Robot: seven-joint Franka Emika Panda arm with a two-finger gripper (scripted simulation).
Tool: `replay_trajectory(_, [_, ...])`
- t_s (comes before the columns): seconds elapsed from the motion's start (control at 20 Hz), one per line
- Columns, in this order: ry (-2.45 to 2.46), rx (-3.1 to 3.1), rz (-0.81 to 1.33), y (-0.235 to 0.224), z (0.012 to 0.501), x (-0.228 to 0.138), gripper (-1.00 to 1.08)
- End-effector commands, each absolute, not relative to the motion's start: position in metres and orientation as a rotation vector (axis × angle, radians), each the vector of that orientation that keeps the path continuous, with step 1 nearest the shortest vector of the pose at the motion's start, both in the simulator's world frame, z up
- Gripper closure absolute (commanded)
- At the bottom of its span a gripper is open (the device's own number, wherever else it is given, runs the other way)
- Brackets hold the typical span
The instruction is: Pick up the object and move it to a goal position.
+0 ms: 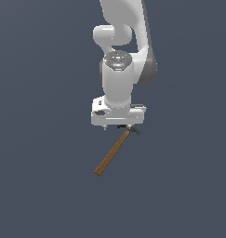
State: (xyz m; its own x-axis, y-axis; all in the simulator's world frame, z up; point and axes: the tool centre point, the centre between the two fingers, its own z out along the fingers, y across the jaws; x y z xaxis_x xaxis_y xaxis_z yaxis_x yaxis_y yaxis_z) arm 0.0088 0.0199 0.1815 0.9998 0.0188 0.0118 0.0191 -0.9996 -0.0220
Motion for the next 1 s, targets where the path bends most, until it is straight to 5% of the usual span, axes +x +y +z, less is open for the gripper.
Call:
replay_trajectory(0.0, [-0.03, -3.119, -0.018, 0.02, 0.182, 0.009, -0.92])
replay_trajectory(0.95, [0.065, -3.114, -0.046, 0.0, 0.183, 0.014, -0.92])
